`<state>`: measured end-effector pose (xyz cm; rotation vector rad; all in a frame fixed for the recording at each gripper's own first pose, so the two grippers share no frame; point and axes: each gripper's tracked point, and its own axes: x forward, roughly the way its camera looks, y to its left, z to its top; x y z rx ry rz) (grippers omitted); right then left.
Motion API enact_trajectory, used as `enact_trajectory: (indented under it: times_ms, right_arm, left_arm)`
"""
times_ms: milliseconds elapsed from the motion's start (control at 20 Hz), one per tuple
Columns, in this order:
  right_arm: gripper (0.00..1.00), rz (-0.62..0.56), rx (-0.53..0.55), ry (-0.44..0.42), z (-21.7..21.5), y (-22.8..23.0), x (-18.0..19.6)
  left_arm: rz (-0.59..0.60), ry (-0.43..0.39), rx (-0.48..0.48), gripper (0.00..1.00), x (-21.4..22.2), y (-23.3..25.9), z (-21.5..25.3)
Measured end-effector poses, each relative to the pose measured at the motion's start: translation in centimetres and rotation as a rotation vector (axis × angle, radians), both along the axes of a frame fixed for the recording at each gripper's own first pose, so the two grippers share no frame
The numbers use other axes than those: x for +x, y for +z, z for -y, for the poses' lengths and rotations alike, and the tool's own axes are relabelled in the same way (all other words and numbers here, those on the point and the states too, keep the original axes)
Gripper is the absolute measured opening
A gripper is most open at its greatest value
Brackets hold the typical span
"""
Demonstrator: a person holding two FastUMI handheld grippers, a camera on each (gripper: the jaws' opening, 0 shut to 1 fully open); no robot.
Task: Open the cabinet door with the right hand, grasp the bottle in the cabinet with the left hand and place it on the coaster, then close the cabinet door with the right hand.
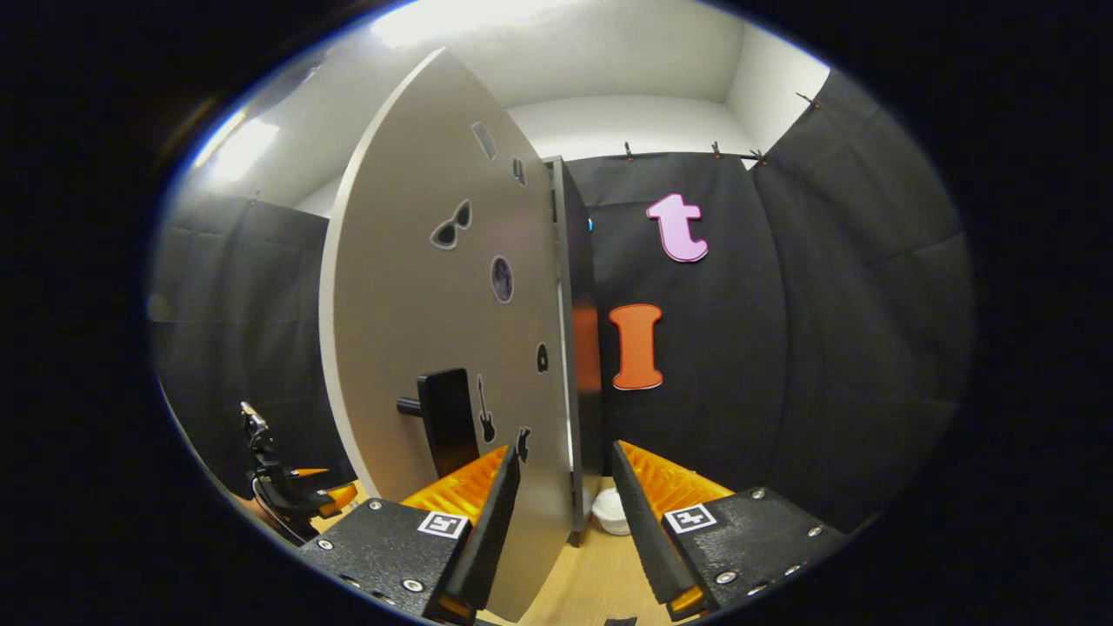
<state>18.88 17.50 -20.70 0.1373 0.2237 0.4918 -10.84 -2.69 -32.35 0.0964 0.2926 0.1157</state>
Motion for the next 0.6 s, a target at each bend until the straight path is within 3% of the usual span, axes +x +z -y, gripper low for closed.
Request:
enact_trajectory:
  times_ms: [300,350,400,600]
  right_arm:
    - [0.65,-0.007,0.03,0.187,-3.4,-0.1,-2.3]
    - [0.7,-0.008,0.036,0.208,-3.8,-0.1,-2.5]
    - [0.65,-0.015,0.043,0.226,-4.3,-0.2,-2.3]
    - [0.65,-0.022,0.063,0.279,-5.0,0.0,-2.5]
  left_arm:
    - [0.055,0.04,-0.014,0.92,1.4,3.4,0.0]
    - [0.066,0.044,-0.024,0.93,1.5,4.0,0.0]
    - [0.078,0.046,-0.036,0.92,1.5,4.7,-0.1]
    - [0.118,0.035,-0.058,0.93,2.4,7.7,-1.4]
